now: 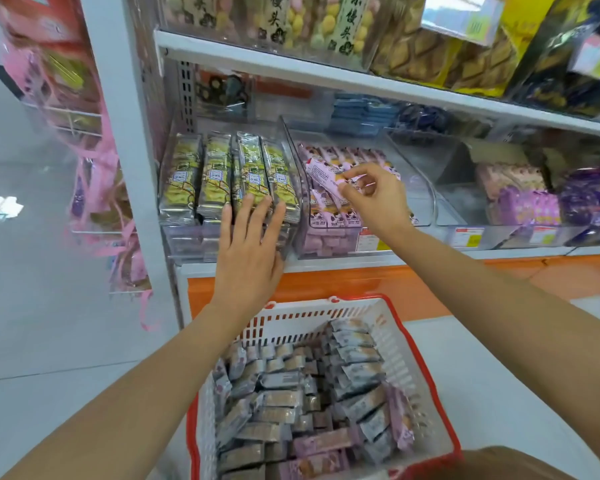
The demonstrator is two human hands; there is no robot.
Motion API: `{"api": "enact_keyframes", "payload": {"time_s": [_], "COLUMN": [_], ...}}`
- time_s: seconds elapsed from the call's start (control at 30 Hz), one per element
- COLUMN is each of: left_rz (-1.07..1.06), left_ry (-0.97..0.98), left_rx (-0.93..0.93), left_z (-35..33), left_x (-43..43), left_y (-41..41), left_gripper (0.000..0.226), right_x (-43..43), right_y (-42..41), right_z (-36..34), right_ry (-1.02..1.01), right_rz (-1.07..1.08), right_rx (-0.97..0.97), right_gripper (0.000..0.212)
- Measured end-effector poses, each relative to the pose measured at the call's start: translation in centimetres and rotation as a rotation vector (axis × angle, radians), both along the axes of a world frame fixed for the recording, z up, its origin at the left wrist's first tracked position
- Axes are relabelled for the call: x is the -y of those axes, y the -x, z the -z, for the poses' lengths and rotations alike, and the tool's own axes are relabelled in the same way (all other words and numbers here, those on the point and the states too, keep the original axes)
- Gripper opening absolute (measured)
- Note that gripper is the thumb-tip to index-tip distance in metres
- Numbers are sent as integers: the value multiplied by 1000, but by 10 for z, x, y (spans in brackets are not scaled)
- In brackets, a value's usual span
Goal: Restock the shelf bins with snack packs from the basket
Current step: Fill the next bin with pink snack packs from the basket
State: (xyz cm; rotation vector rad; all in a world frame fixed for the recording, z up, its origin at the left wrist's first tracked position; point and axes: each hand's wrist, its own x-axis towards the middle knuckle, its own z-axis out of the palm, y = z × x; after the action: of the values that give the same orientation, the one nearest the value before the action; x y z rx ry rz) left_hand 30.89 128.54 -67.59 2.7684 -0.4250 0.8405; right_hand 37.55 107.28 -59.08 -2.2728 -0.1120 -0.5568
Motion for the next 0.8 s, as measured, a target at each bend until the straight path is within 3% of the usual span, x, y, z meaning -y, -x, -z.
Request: {"api": "enact_keyframes", "payload": {"time_s": [0.5, 0.8], "left_rz": [8, 19], "left_ry": [-14, -55], "left_rx": [96, 38], "left_z": [14, 8], "left_x": [-2, -4], "left_y": [-12, -7], "left_gripper": [68, 69], "right_x": [-56, -39], "right_y": [-102, -94], "right_z": [17, 19], "right_ry": [286, 243], "right_rz": [12, -79], "right_rx": [-11, -109], "right_gripper": [19, 28]}}
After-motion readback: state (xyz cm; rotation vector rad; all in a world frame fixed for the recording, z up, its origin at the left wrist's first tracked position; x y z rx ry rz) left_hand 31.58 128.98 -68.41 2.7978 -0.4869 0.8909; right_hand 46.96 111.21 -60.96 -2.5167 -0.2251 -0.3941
